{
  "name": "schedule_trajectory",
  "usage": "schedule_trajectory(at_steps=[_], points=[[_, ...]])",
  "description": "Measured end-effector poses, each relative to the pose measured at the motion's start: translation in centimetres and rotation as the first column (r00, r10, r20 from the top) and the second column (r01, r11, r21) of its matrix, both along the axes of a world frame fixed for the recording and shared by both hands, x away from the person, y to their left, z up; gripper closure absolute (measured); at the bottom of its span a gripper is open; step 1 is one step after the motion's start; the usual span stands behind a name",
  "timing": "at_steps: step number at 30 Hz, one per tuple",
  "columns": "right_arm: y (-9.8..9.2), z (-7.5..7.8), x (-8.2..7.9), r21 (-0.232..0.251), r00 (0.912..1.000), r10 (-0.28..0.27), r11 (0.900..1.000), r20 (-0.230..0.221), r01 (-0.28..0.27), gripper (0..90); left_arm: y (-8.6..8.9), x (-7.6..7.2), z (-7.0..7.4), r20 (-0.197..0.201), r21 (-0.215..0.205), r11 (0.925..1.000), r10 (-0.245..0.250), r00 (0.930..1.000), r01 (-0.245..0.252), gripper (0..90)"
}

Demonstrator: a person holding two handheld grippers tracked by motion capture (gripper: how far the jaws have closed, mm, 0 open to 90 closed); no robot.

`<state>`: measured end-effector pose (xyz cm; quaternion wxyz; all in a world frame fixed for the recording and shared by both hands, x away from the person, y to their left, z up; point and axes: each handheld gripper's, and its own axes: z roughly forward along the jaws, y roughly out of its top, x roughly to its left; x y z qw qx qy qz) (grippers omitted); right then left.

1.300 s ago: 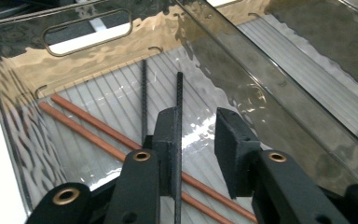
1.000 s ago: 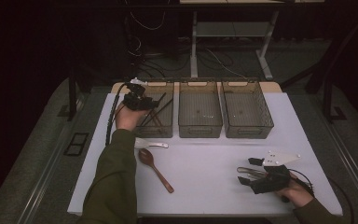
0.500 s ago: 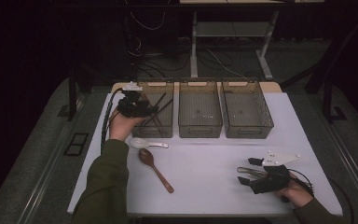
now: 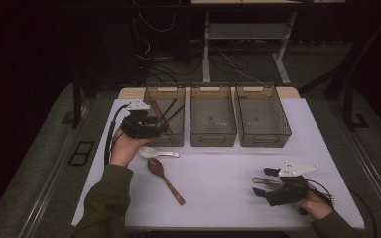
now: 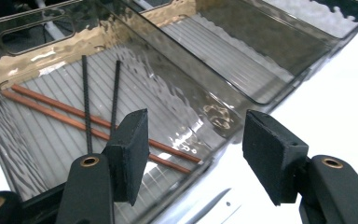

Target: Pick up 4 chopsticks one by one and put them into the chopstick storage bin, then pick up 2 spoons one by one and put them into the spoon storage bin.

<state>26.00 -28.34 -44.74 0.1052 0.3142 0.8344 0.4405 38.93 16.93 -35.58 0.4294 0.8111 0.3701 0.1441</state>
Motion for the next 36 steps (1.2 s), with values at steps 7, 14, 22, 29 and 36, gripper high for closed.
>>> schedule_trajectory(at_steps=[7, 14, 22, 29, 36], points=[[0.1, 0.0, 0.1, 0.003, 1.0000, 0.002, 1.000, -0.002, -0.002, 15.6, -0.1, -2.0, -0.6, 0.005, 0.010, 0.9995, -0.032, 0.9995, 0.031, 42.2], [0.1, 0.0, 0.1, 0.001, 1.0000, 0.001, 1.000, -0.003, -0.001, 15.6, -0.1, -4.0, -1.9, -0.004, 0.016, 0.9979, -0.063, 0.9980, 0.063, 57.7], [0.1, 0.0, 0.1, 0.000, 1.0000, 0.000, 1.000, -0.001, 0.000, 15.6, -0.1, -6.4, -3.5, -0.036, 0.023, 0.9957, -0.089, 0.9953, 0.090, 80.4], [0.0, 0.0, 0.0, 0.002, 1.0000, 0.000, 1.000, 0.005, 0.000, 15.6, -0.2, -8.8, -5.0, -0.068, 0.025, 0.9940, -0.104, 0.9922, 0.106, 88.8], [0.0, 0.1, 0.0, 0.001, 1.0000, -0.001, 1.000, 0.005, 0.001, 15.6, -0.2, -10.9, -6.5, -0.113, 0.031, 0.9922, -0.117, 0.9867, 0.121, 88.8]])
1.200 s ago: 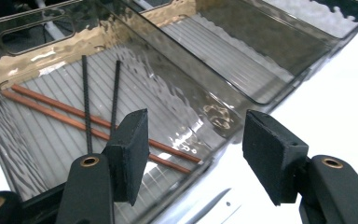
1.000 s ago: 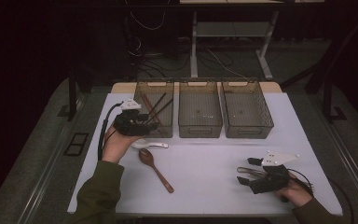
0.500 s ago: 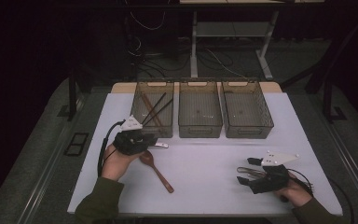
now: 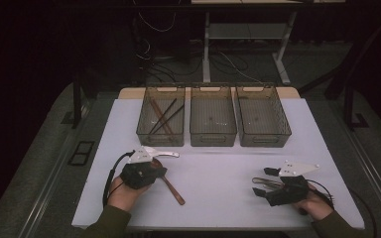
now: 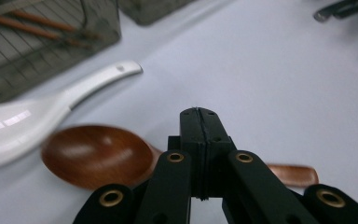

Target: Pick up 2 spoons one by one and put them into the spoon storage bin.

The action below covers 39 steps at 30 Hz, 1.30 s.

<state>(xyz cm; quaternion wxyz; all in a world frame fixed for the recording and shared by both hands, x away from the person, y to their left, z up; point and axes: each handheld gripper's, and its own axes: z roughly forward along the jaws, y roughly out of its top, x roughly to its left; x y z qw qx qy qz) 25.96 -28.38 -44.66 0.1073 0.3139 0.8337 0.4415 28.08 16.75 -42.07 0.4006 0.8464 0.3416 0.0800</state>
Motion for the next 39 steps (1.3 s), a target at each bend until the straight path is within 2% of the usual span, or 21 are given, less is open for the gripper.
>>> schedule_trajectory(at_steps=[7, 9, 13, 16, 23, 29, 35, 37, 38, 39], points=[[0.1, 0.0, -0.1, -0.003, 1.0000, 0.003, 1.000, 0.003, -0.003, 15.6, -0.5, -1.4, -0.9, -0.026, 0.010, 0.9994, -0.032, 0.9991, 0.033, 88.9], [0.1, 0.0, -0.1, -0.003, 1.0000, 0.002, 1.000, 0.004, -0.002, 15.6, -0.8, -1.8, -1.3, -0.048, 0.012, 0.9987, -0.048, 0.9977, 0.049, 88.9], [0.1, 0.0, -0.1, -0.005, 1.0000, 0.003, 1.000, 0.003, -0.003, 15.6, -1.5, -2.1, -1.7, -0.064, 0.041, 0.9932, -0.107, 0.9922, 0.109, 88.9], [0.1, 0.0, -0.1, -0.005, 1.0000, 0.002, 1.000, 0.004, -0.002, 15.6, -2.0, -2.2, -1.8, -0.070, 0.040, 0.9919, -0.118, 0.9906, 0.121, 88.9], [0.2, 0.0, -0.1, -0.006, 1.0000, 0.003, 1.000, 0.002, -0.003, 15.6, -2.7, -2.2, -2.2, -0.086, 0.054, 0.9855, -0.156, 0.9841, 0.161, 88.9], [0.2, 0.0, -0.1, -0.006, 1.0000, 0.003, 1.000, 0.001, -0.003, 15.6, -3.7, -1.8, -2.3, -0.075, 0.056, 0.9837, -0.167, 0.9832, 0.171, 88.9], [0.2, -0.1, -0.1, -0.008, 1.0000, 0.004, 1.000, 0.001, -0.004, 15.6, -4.9, -1.1, -2.3, -0.061, 0.080, 0.9771, -0.193, 0.9793, 0.197, 88.8], [0.2, -0.1, 0.0, -0.009, 1.0000, 0.004, 1.000, -0.001, -0.004, 15.6, -5.3, -0.9, -2.3, -0.062, 0.074, 0.9792, -0.185, 0.9808, 0.189, 88.9], [0.2, -0.1, 0.0, -0.009, 1.0000, 0.005, 1.000, 0.000, -0.005, 15.6, -5.3, -0.7, -2.3, -0.052, 0.082, 0.9763, -0.196, 0.9792, 0.200, 88.9], [0.3, -0.1, 0.0, -0.009, 1.0000, 0.006, 1.000, 0.000, -0.006, 15.6, -5.5, -0.6, -2.3, -0.059, 0.075, 0.9786, -0.187, 0.9805, 0.192, 88.8]])
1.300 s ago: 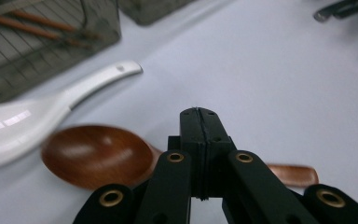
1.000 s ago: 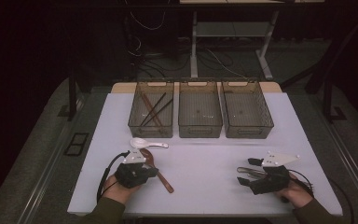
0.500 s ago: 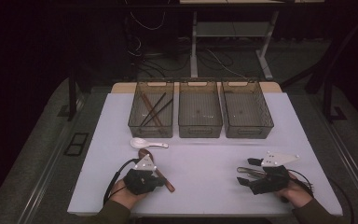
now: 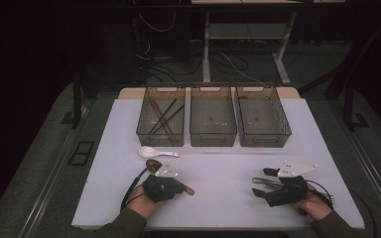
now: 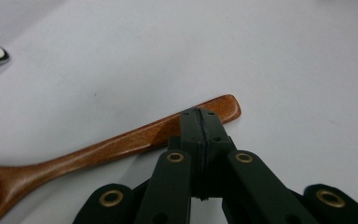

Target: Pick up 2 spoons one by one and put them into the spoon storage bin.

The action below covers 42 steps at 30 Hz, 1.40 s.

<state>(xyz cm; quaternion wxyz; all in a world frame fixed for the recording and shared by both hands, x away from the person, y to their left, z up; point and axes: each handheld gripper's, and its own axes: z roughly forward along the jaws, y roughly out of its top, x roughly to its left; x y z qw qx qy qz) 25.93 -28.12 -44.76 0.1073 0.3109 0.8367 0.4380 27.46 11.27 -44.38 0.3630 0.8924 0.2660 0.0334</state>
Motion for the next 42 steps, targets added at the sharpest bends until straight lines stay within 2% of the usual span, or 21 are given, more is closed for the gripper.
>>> schedule_trajectory(at_steps=[5, 8, 9, 12, 20, 26, 29, 35, 37, 42], points=[[0.0, 0.0, 0.0, -0.004, 1.0000, 0.001, 1.000, -0.002, -0.001, 15.6, -0.5, 1.0, -0.1, 0.017, -0.005, 1.0000, -0.008, 0.9998, 0.008, 88.9], [0.1, -0.1, 0.0, -0.003, 1.0000, -0.001, 1.000, 0.002, 0.001, 15.6, -0.9, 1.5, -0.1, 0.018, -0.013, 0.9999, 0.007, 0.9998, -0.006, 88.9], [0.1, -0.1, 0.0, -0.003, 1.0000, 0.000, 1.000, 0.003, 0.000, 15.6, -1.0, 1.8, -0.1, 0.030, -0.006, 1.0000, -0.006, 0.9995, 0.006, 88.9], [0.1, -0.1, 0.0, -0.005, 1.0000, 0.000, 1.000, 0.000, 0.000, 15.6, -1.4, 2.3, -0.2, 0.021, -0.013, 0.9999, 0.007, 0.9997, -0.007, 88.9], [0.1, -0.1, 0.0, -0.007, 1.0000, 0.003, 1.000, -0.002, -0.003, 15.6, -2.2, 4.0, -0.1, 0.039, 0.000, 0.9998, 0.022, 0.9990, -0.022, 88.9], [0.2, -0.2, 0.1, -0.013, 1.0000, 0.008, 1.000, 0.000, -0.008, 15.6, -2.9, 5.3, -0.3, 0.038, -0.010, 0.9988, 0.048, 0.9981, -0.048, 88.9], [0.2, -0.2, 0.1, -0.014, 1.0000, 0.007, 1.000, 0.000, -0.007, 15.6, -3.0, 5.8, -0.3, 0.041, -0.005, 0.9992, 0.041, 0.9983, -0.040, 88.9], [0.2, -0.2, 0.1, -0.012, 1.0000, 0.006, 1.000, -0.003, -0.006, 15.6, -2.8, 5.8, -0.1, 0.035, -0.017, 0.9987, 0.049, 0.9982, -0.048, 88.9], [0.2, -0.2, 0.1, -0.013, 1.0000, 0.010, 1.000, -0.002, -0.010, 15.6, -2.5, 5.7, 0.2, 0.031, -0.040, 0.9980, 0.050, 0.9983, -0.049, 88.8], [0.1, -0.2, 0.0, -0.012, 1.0000, 0.008, 1.000, -0.003, -0.008, 15.6, -1.0, 5.5, 1.3, 0.035, -0.084, 0.9947, 0.062, 0.9975, -0.059, 77.4]])
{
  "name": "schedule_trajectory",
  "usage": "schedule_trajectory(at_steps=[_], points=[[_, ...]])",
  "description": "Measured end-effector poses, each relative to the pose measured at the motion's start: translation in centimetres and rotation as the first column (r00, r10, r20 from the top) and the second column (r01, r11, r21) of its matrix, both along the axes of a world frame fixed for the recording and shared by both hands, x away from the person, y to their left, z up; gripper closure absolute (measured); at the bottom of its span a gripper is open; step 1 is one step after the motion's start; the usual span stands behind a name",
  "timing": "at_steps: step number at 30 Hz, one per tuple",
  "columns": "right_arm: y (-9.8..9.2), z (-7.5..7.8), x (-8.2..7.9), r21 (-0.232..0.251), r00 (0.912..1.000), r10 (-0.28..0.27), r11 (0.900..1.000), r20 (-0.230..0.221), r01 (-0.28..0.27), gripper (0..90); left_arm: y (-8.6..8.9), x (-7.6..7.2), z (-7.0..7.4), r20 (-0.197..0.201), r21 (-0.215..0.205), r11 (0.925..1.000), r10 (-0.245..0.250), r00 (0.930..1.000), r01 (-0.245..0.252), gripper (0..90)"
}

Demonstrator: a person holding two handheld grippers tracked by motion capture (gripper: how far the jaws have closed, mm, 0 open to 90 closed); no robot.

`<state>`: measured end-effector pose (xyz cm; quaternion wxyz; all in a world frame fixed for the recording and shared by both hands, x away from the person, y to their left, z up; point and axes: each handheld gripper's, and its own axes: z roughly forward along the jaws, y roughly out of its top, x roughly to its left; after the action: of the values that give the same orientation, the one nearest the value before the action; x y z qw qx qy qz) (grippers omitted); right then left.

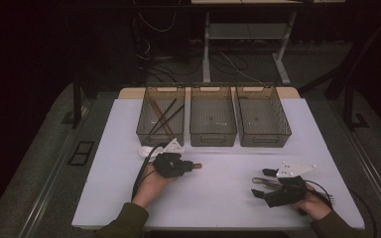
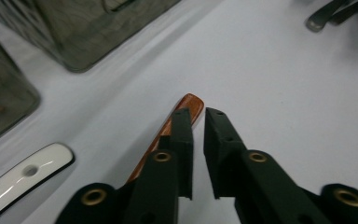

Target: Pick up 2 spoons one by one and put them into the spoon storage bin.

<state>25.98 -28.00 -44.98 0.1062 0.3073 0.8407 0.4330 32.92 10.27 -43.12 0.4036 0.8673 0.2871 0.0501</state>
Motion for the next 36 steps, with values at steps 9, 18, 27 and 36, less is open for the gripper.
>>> schedule_trajectory(at_steps=[9, 18, 27, 36], points=[[0.0, 0.0, 0.0, 0.000, 1.0000, -0.001, 1.000, 0.003, 0.001, 15.6, 5.0, -0.2, 1.2, 0.033, -0.026, 0.9926, 0.120, 0.9923, -0.119, 57.0], [0.0, 0.0, 0.0, -0.001, 1.0000, -0.001, 1.000, 0.003, 0.001, 15.6, 9.4, 0.0, 0.6, 0.027, 0.003, 0.9762, 0.217, 0.9759, -0.217, 48.7], [0.0, 0.0, 0.0, -0.001, 1.0000, 0.001, 1.000, 0.004, -0.001, 15.6, 9.4, 0.3, -0.4, 0.001, 0.076, 0.9762, 0.204, 0.9791, -0.203, 46.0], [-0.1, 0.0, 0.0, -0.002, 1.0000, 0.000, 1.000, 0.004, 0.000, 15.6, 9.4, 0.4, -0.9, -0.018, 0.122, 0.9748, 0.190, 0.9816, -0.187, 45.6]])
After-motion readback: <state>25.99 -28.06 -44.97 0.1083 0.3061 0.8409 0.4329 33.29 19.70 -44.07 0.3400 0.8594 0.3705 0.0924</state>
